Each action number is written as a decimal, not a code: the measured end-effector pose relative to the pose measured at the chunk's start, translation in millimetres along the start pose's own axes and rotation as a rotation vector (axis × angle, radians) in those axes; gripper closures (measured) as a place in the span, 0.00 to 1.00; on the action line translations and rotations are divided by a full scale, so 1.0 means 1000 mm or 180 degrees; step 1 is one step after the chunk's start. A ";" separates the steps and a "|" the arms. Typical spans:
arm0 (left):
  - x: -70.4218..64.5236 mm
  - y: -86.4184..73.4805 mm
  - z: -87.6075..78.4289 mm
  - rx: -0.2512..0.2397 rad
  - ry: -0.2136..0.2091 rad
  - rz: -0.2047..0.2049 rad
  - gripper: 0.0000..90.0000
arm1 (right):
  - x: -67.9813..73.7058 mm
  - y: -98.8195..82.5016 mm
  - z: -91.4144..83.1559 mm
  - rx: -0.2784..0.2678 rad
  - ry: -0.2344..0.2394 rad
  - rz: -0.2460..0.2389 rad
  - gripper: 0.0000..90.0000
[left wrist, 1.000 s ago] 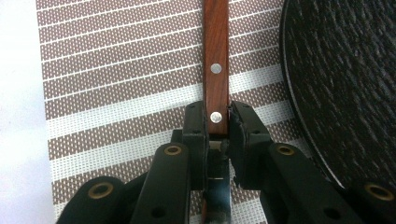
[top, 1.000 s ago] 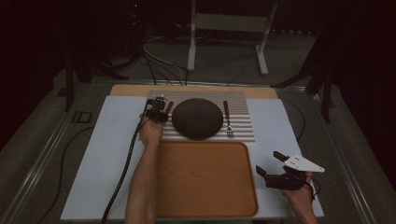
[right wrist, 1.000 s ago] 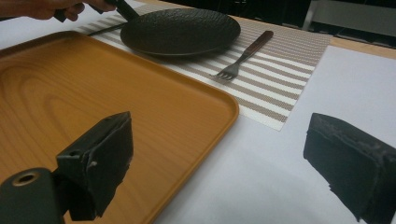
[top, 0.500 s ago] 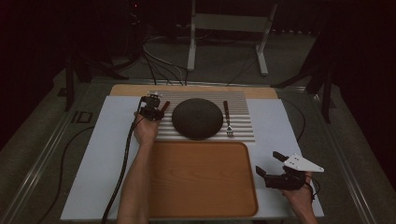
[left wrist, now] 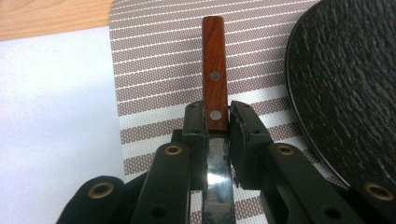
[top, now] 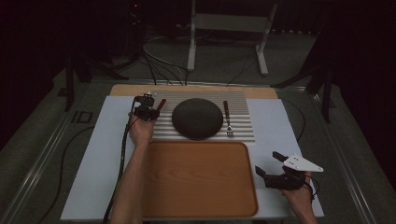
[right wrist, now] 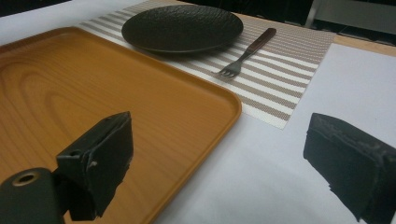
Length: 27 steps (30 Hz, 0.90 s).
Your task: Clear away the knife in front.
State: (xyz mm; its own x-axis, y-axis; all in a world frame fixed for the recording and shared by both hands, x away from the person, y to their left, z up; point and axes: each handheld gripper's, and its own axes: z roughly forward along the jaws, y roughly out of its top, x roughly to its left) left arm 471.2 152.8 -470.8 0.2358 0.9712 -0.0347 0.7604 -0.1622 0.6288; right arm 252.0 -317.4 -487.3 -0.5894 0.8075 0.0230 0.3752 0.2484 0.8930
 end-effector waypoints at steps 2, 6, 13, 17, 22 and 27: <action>0.000 0.000 -0.003 -0.0018 -0.0009 -0.0017 0.87 | 0.000 0.000 0.000 0.0001 0.0002 0.0000 0.09; 0.000 0.000 -0.007 -0.0051 -0.0019 -0.0047 0.87 | 0.000 0.000 0.000 0.0002 0.0003 -0.0001 0.09; -0.002 -0.004 -0.013 -0.0091 -0.0040 -0.0091 0.87 | 0.000 0.000 0.001 0.0006 0.0007 -0.0001 0.09; -0.003 -0.005 -0.019 -0.0129 -0.0057 -0.0096 0.87 | 0.001 0.000 0.001 0.0015 0.0009 -0.0006 0.09; -0.003 -0.009 -0.026 -0.0197 -0.0060 -0.0135 0.87 | 0.001 0.000 0.001 0.0018 0.0012 -0.0006 0.09; -0.004 -0.013 -0.035 -0.0265 -0.0036 -0.0142 0.87 | 0.001 0.000 0.001 0.0020 0.0012 -0.0009 0.09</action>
State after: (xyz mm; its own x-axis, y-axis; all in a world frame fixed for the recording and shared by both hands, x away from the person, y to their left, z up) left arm 439.0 157.0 -452.2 0.2099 0.9750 -0.0725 0.7176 -0.1032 0.6888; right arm 252.4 -316.2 -488.0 -0.5932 0.8048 0.0221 0.3781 0.2542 0.8902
